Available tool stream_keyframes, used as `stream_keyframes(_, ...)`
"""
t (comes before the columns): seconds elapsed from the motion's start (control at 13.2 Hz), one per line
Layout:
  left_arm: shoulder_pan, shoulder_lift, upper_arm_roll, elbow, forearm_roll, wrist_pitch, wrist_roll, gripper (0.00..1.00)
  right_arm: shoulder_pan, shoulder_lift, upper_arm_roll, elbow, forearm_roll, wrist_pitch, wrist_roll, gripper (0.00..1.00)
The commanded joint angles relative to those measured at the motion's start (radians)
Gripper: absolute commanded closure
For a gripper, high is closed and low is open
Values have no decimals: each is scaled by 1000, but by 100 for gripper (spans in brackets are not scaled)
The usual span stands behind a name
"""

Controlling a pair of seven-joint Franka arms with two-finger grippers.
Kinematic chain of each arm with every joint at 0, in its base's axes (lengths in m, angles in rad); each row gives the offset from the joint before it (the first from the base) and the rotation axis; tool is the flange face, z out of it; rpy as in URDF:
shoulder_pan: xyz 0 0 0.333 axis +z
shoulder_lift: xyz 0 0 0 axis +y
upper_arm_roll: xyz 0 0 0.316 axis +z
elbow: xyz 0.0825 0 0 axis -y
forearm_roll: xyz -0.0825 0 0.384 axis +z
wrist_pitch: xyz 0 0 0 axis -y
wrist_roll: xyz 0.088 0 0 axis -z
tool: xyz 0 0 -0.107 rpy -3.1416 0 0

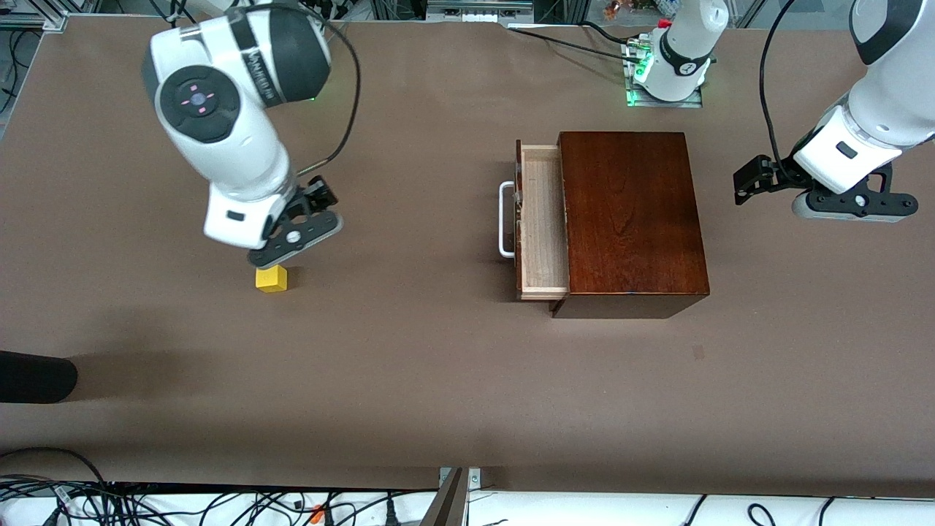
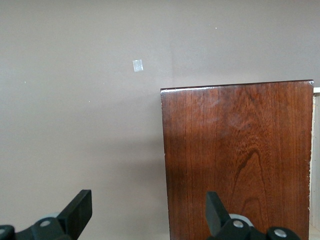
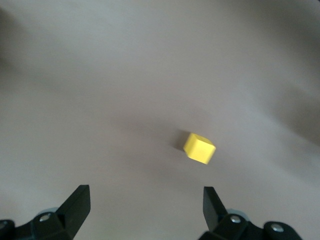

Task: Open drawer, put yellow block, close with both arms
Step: 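Lower the right gripper over the yellow cube while the left gripper withdraws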

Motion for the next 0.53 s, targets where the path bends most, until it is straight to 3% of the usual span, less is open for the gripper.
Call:
stream_keyframes(0.0,0,-21,-3,-12,23,-11,-11,0,13,-23,-125,-199,84,153,41,0)
stream_keyframes(0.3,0,-21,-2,-12,23,-14,-11,0,13,-32,-182,-516,128,551,46,0)
stream_keyframes(0.46,0,-21,-2,-12,23,-14,-11,0,8,-28,-196,-668,202,739,46,0)
